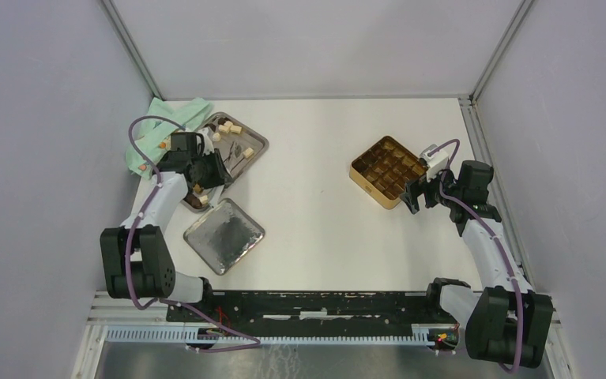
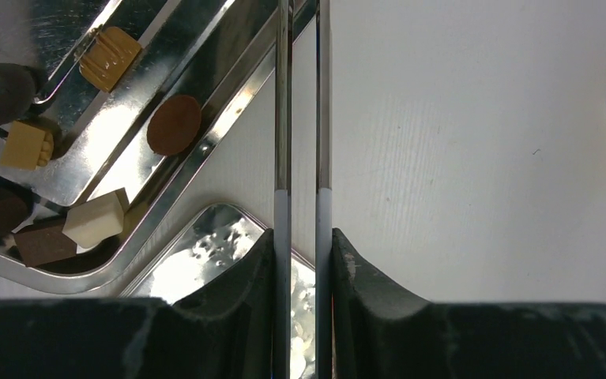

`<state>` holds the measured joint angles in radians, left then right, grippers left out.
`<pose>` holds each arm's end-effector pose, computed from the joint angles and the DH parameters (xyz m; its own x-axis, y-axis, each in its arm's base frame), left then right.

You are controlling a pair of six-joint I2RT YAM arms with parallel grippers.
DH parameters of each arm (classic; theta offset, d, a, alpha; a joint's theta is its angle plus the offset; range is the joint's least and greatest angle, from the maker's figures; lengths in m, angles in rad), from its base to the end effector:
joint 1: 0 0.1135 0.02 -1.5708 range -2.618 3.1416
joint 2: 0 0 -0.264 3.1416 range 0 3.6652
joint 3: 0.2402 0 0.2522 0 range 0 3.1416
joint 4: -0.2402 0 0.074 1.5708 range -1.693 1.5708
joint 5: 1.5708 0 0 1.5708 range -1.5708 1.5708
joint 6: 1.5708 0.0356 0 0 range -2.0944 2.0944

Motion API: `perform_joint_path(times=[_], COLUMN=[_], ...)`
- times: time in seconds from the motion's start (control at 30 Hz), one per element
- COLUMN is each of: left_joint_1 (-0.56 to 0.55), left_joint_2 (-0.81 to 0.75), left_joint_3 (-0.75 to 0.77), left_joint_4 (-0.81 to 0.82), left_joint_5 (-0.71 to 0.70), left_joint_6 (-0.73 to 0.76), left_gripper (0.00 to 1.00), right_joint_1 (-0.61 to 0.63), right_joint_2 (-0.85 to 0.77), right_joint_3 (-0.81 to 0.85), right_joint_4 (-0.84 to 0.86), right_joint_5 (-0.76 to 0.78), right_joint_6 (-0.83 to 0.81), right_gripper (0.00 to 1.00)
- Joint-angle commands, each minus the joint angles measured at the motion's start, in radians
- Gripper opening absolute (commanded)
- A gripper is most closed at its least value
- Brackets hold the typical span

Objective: Pack the chocolate
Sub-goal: Move the fake chocolate to the plate, then pick up the fake chocolate from the plate.

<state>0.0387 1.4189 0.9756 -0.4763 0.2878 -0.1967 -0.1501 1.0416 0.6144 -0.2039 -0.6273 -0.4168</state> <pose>0.2928 0.0012 0.2376 -0.8058 -0.2187 -0.5503 -0.0231 0.9402 -0.3399 0.2182 -0.0119 0.2338 -0.3928 -0.2721 -0.8785 -0.5539 0.8325 -0.0102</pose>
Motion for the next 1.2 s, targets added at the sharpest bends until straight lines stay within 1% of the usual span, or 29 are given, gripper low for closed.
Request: perform_joint_path(times=[0.0,0.1,0.17,0.37,0.7,0.93,1.17], left_joint_1=[-0.009,-0.026,-0.066,-0.113,-0.138,-0.150,-0.157], left_joint_2=[-0.003,0.052,0.092,0.168,0.231,0.245,0.227], left_joint_3=[0.067,0.117,0.156,0.219,0.268,0.267,0.253], left_joint_4=[0.039,0.012,-0.011,-0.051,-0.076,-0.088,-0.097], left_joint_5=[-0.012,-0.061,-0.094,-0.174,-0.237,-0.232,-0.220], left_joint_6=[0.060,0.080,0.095,0.132,0.154,0.160,0.160], left_gripper=[0.29,0.36,0.40,0.44,0.45,0.45,0.45], right_joint_1=[0.010,0.012,0.014,0.017,0.020,0.020,0.021], right_joint_2=[0.007,0.006,0.006,0.008,0.008,0.008,0.009], right_joint_3=[0.002,0.002,0.002,0.004,0.004,0.005,0.005], right_joint_4=[0.011,0.011,0.011,0.009,0.007,0.007,0.007], right_joint_5=[-0.001,0.000,0.002,0.004,0.006,0.005,0.006], right_joint_6=[-0.011,-0.013,-0.014,-0.016,-0.017,-0.018,-0.019], right_gripper=[0.98,0.98,0.98,0.98,0.98,0.98,0.98])
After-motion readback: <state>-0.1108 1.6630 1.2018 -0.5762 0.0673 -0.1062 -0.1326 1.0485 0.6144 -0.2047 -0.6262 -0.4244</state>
